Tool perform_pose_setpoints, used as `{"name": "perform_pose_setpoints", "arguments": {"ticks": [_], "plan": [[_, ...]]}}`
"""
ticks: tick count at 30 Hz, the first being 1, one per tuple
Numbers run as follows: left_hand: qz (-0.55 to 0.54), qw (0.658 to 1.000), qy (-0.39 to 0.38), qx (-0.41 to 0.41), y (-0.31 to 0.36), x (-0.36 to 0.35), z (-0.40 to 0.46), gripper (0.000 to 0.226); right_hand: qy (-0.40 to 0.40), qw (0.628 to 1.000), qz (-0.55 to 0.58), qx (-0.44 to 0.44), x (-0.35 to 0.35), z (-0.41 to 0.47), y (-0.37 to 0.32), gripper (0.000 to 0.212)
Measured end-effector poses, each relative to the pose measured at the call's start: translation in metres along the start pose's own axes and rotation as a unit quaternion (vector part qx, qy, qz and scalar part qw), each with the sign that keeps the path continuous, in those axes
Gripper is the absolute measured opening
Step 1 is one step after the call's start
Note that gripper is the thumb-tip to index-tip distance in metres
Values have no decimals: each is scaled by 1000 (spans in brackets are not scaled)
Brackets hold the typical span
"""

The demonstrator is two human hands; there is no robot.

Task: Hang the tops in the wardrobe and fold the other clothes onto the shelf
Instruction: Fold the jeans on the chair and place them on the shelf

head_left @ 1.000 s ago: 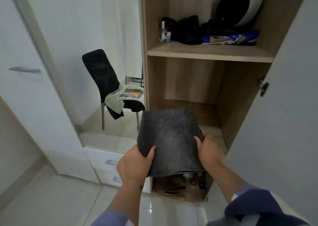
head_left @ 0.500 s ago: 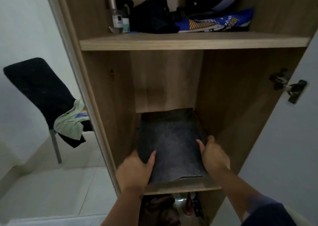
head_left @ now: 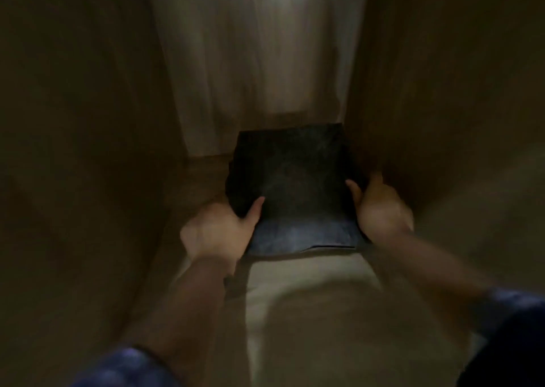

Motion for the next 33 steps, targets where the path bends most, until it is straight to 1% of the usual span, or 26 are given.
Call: {"name": "perform_pose_setpoints", "arguments": {"ticks": [3, 8, 12, 16, 19, 22, 24, 26, 28, 31, 33], "plan": [[-47, 999, -6, 12, 8, -31, 32, 61, 6, 1000, 2, -14, -13, 35, 0, 48], [-64, 998, 9, 15, 11, -70, 68, 63, 44, 999, -22, -8, -33, 70, -6, 50], [-69, 997, 6, 43, -3, -105, 73, 67, 42, 998, -44, -16, -54, 77, -1, 49], [-55, 998, -13, 29, 0, -108, 78, 66, 31, 998, -50, -38, -54, 75, 2, 49], [13, 999, -50, 12, 6, -94, 66, 77, 30, 994, -100, 18, -45, 58, -8, 58], [56, 991, -118, -37, 17, -68, 46, 83, 6, 985, -155, 71, -30, 29, -19, 63], [60, 982, -163, -72, 26, -40, 29, 80, 9, 980, -169, 101, -14, 4, -25, 62], [88, 975, -170, -109, 38, -4, 5, 76, 8, 978, -171, 121, 6, -27, -30, 62], [102, 970, -182, -126, 47, 38, -18, 73, -22, 973, -192, 125, 32, -60, -36, 62], [120, 959, -221, -127, 50, 85, -50, 70, -66, 968, -203, 136, 68, -106, -45, 61], [122, 955, -232, -137, 54, 120, -77, 68, -102, 963, -208, 140, 96, -139, -49, 60]]}}
Point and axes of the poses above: each hand's wrist, its own z-axis towards the middle knuckle, its own x-axis out of the back of the hand, y = z × x, the point moved 6 cm from there along z, towards the middle knuckle, and after that the axes turned 10 degrees about -x, right-handed, at the moved point
